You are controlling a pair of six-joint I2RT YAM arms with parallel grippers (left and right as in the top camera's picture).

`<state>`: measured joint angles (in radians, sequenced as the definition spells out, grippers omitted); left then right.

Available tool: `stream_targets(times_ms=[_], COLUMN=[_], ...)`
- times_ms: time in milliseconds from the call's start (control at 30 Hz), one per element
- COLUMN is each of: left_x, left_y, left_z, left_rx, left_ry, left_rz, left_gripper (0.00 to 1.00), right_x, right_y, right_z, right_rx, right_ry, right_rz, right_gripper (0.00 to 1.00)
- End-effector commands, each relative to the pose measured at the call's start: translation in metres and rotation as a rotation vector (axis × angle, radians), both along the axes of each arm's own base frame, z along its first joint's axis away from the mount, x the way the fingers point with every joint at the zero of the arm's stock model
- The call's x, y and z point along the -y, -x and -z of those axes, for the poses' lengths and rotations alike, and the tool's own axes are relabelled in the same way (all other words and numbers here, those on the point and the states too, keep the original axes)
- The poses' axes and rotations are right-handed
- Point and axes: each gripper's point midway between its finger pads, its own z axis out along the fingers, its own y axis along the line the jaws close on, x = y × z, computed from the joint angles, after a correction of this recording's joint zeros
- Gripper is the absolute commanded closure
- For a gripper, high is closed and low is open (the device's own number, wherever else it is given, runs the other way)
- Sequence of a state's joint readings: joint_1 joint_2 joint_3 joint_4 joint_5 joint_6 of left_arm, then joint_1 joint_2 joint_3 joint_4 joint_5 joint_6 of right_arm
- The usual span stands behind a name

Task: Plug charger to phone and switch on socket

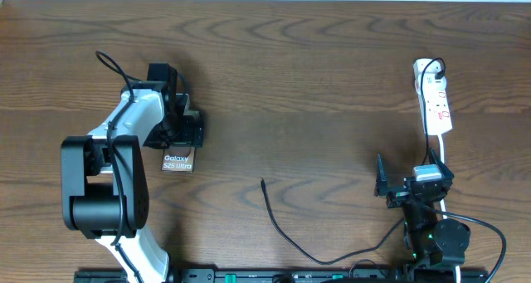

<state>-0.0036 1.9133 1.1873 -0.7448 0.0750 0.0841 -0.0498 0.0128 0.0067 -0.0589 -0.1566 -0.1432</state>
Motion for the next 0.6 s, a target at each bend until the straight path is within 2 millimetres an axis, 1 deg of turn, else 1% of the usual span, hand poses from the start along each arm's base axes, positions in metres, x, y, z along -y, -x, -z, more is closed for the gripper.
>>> stream_targets(times_ms=[0,200,433,567], left_x=[-0.0035,-0.0035,-0.0034,-0.0018], left_y=[-0.0002,-0.0042,-0.0045,-0.0052], left_z=[0.0024,0.0023,0.0023,0.0022], left_rx=[0.003,0.019,0.020,0.023], left_ry=[-0.016,-0.016,-0.016,-0.017], left_rz=[0.010,0.010,0.011,0.040], left_gripper=[0.02,0.02,0.02,0.02], right_x=[-0.0007,-0.0007,-0.0007,-0.0007], right_y=[0.0003,0.0003,0.0003,0.0003], right_z=[0.0003,0.0003,0.0003,0.0003], right_rx=[0.002,0.002,0.002,0.002], right_ry=[0.011,0.011,0.011,0.011], right_rz=[-0.002,-0.002,-0.002,-0.002], right_gripper=[0.01,0.01,0.01,0.01])
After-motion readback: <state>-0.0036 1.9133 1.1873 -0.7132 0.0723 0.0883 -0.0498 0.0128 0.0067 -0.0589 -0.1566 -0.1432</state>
